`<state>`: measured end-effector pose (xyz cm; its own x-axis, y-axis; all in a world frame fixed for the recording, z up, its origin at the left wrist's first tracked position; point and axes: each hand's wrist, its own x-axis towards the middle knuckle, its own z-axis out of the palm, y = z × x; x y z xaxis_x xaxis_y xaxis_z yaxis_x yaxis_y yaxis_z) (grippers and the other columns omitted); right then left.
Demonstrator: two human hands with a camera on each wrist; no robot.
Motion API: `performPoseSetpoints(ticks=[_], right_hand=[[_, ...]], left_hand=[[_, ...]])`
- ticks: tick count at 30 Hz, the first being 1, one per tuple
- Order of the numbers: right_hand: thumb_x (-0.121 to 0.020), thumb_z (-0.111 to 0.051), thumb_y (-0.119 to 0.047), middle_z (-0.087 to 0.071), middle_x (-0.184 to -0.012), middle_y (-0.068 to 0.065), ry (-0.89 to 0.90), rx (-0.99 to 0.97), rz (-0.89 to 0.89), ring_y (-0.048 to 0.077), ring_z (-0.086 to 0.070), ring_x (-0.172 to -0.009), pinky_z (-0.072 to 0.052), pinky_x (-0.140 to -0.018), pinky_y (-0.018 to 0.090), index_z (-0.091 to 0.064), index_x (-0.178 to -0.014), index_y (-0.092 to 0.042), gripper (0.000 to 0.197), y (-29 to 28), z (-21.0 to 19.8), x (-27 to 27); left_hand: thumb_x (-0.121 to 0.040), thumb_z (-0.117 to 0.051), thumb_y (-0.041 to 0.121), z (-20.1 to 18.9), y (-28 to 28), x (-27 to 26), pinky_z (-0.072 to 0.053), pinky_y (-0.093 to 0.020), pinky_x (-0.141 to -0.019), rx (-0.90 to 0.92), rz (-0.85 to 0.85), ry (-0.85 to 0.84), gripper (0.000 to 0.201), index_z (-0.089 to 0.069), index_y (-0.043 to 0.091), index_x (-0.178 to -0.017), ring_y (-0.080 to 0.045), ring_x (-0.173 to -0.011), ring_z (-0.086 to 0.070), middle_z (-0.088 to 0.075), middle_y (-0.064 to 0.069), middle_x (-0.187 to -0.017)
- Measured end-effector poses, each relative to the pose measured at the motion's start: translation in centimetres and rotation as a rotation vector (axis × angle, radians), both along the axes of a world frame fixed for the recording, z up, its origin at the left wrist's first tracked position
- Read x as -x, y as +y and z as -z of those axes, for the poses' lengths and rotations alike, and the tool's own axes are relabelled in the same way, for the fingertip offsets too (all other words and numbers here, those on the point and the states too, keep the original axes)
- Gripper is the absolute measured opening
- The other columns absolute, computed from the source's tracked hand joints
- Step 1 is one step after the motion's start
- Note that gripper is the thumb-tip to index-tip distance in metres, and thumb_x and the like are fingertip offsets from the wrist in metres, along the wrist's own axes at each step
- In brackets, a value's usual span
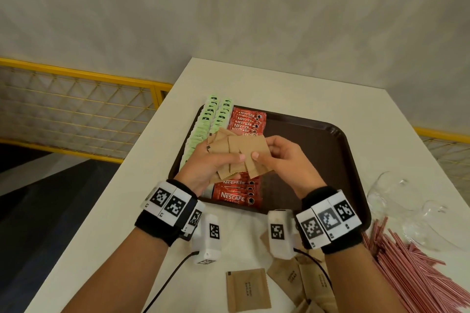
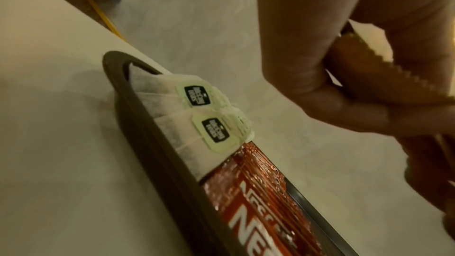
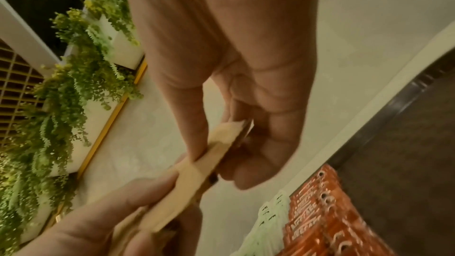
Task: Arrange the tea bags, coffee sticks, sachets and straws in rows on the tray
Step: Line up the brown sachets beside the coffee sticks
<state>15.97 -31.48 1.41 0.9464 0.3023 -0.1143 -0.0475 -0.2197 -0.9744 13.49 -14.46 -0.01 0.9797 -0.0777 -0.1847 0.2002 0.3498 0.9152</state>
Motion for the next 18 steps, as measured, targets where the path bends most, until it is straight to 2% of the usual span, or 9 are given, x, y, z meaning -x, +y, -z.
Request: performPoseSetpoints(ticks=[3,7,9,11,12,14,16,18], right_hand=[[-0.085,-0.065,-0.009,-0.070,-0.095,0.005,0.018,0.030,-0.050,0.010,-0.069,-0.079,-0.054,-0.064,0.018,-0.064,-0.102,-0.009,0.017,-0.6,-0.8,-0.8],[-0.084,-0.063,-0.005,-0.069,-0.096,0.009,0.140,-0.061,-0.045,0.019,-0.067,-0.086,-0.057,-0.073,0.028,-0.065,-0.101,-0.007,0.017,-1.3,-1.2,-2.7],[-0.086,-0.060,-0.004,-0.068,-0.094,0.007,0.157,-0.128,0.066,0.021,-0.065,-0.088,-0.055,-0.078,0.034,-0.065,-0.094,-0.009,0.010,-2.0,-1.4,-4.6],[-0.088,-0.059,-0.002,-0.065,-0.097,0.010,0.178,-0.142,0.226,0.026,-0.062,-0.094,-0.054,-0.076,0.035,-0.061,-0.089,-0.008,0.007,-2.8,-1.3,-7.5],[-0.088,-0.059,-0.002,-0.063,-0.102,0.014,0.198,-0.130,0.289,0.029,-0.061,-0.098,-0.054,-0.072,0.035,-0.060,-0.091,-0.006,0.006,-3.2,-1.2,-9.0],[-0.087,-0.061,-0.001,-0.058,-0.115,0.020,0.249,-0.099,0.382,0.032,-0.058,-0.105,-0.053,-0.067,0.036,-0.057,-0.110,0.000,0.024,-3.7,-0.5,-11.7],[-0.085,-0.063,-0.001,-0.057,-0.120,0.020,0.285,-0.016,0.453,0.034,-0.057,-0.107,-0.054,-0.076,0.041,-0.051,-0.125,0.002,0.042,-3.7,0.5,-14.1],[-0.083,-0.066,-0.003,-0.058,-0.122,0.020,0.275,0.163,0.486,0.036,-0.057,-0.109,-0.052,-0.089,0.045,-0.052,-0.126,0.003,0.046,-3.7,1.7,-15.7]], left_hand=[[-0.075,-0.069,-0.006,-0.3,0.1,-0.3,-0.058,-0.029,-0.053,-0.015,0.036,0.016,0.037,-0.065,0.021,-0.100,-0.021,-0.075,-0.071,-0.073,0.004,-0.086],[-0.080,-0.066,0.005,-0.3,-0.2,-0.8,-0.058,-0.029,-0.054,0.038,0.017,0.047,0.028,-0.064,0.023,-0.102,-0.016,-0.075,-0.071,-0.074,0.001,-0.089],[-0.084,-0.062,0.012,-0.2,-0.2,-1.1,-0.059,-0.030,-0.056,0.125,-0.030,0.082,0.022,-0.061,0.020,-0.104,-0.017,-0.073,-0.070,-0.072,-0.004,-0.091],[-0.084,-0.061,0.017,-0.2,-0.2,-1.3,-0.058,-0.031,-0.054,0.221,-0.079,0.111,0.027,-0.059,0.017,-0.110,-0.017,-0.072,-0.067,-0.068,-0.009,-0.096],[-0.082,-0.060,0.019,-0.3,-0.2,-1.6,-0.057,-0.030,-0.053,0.264,-0.091,0.111,0.033,-0.058,0.016,-0.115,-0.017,-0.072,-0.067,-0.066,-0.010,-0.098],[-0.079,-0.060,0.022,-0.5,-0.2,-2.2,-0.057,-0.029,-0.052,0.321,-0.097,0.088,0.045,-0.055,0.014,-0.124,-0.015,-0.072,-0.067,-0.067,-0.009,-0.100],[-0.081,-0.058,0.021,-0.7,-0.1,-2.7,-0.056,-0.029,-0.053,0.365,-0.097,0.045,0.046,-0.054,0.021,-0.126,-0.016,-0.074,-0.067,-0.068,-0.009,-0.103],[-0.084,-0.056,0.018,-1.0,0.1,-2.9,-0.057,-0.030,-0.055,0.400,-0.096,0.020,0.041,-0.053,0.024,-0.125,-0.018,-0.079,-0.068,-0.067,-0.010,-0.107]])
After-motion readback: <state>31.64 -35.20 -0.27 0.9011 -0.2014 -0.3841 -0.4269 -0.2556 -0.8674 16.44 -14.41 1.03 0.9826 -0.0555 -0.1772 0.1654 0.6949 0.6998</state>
